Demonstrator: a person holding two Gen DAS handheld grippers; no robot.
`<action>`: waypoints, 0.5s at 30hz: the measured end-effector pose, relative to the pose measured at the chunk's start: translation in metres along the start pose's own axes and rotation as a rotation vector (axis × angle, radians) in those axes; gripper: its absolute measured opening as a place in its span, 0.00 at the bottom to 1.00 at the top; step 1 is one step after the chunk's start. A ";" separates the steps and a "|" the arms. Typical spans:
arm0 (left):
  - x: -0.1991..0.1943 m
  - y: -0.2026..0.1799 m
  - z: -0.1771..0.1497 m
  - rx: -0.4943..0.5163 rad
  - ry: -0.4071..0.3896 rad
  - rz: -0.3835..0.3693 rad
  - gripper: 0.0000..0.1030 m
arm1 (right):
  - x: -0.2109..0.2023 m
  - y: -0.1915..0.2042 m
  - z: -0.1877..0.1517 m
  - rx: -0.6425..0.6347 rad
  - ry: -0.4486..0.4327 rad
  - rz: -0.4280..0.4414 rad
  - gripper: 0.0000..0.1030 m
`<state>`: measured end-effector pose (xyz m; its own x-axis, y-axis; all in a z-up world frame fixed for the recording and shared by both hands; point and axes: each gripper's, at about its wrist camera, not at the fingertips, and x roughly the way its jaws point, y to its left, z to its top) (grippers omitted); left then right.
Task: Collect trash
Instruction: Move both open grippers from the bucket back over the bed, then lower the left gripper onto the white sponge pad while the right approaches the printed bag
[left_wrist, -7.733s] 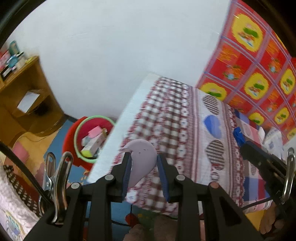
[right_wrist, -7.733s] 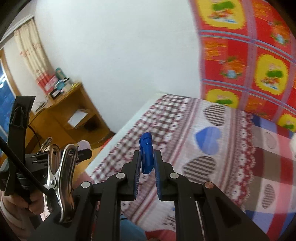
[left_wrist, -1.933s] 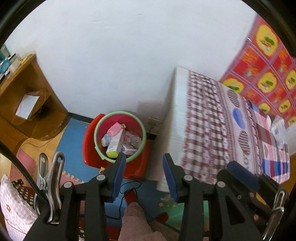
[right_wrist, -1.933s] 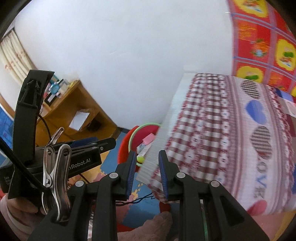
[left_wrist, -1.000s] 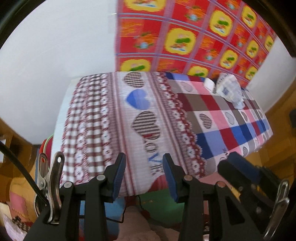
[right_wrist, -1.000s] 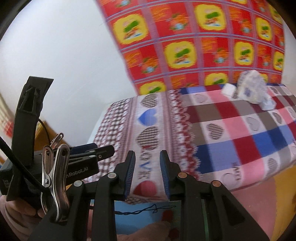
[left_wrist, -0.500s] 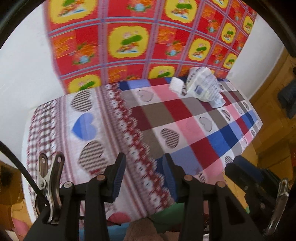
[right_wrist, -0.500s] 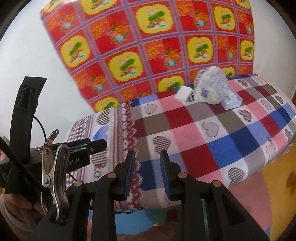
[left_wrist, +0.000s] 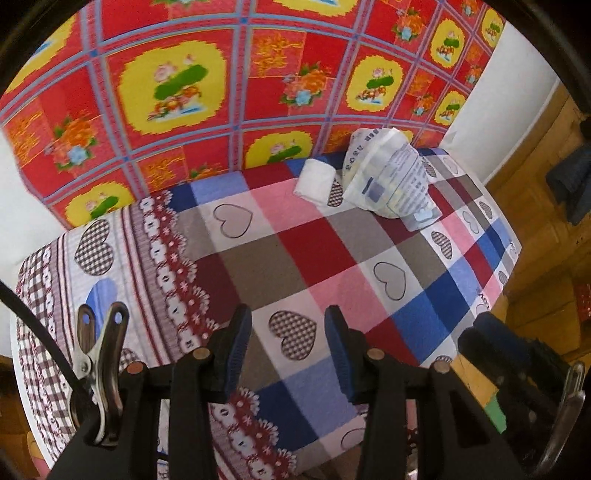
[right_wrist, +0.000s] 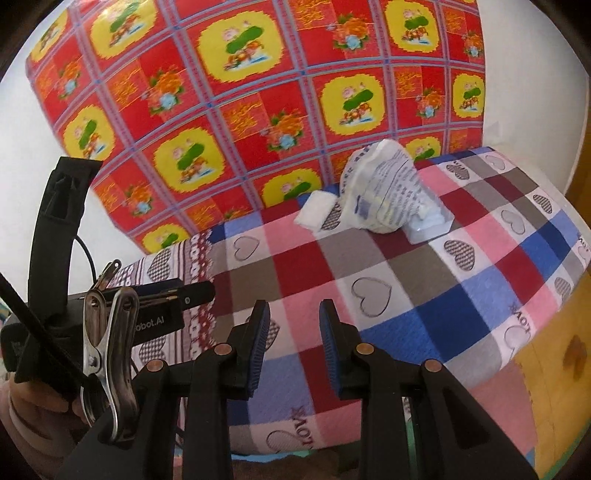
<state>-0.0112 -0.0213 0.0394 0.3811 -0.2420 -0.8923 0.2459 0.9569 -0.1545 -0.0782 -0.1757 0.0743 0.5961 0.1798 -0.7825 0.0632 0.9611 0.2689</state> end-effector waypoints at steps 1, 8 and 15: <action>0.001 -0.002 0.002 0.004 -0.001 0.002 0.42 | 0.001 -0.002 0.002 0.003 0.000 0.000 0.28; 0.012 -0.010 0.015 -0.006 0.006 0.012 0.42 | 0.011 -0.016 0.020 -0.008 0.012 0.004 0.28; 0.024 -0.018 0.029 -0.047 0.011 0.032 0.42 | 0.023 -0.035 0.039 -0.041 0.025 0.021 0.28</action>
<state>0.0189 -0.0492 0.0334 0.3781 -0.2101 -0.9016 0.1917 0.9706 -0.1457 -0.0353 -0.2132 0.0694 0.5767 0.2051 -0.7908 0.0175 0.9647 0.2629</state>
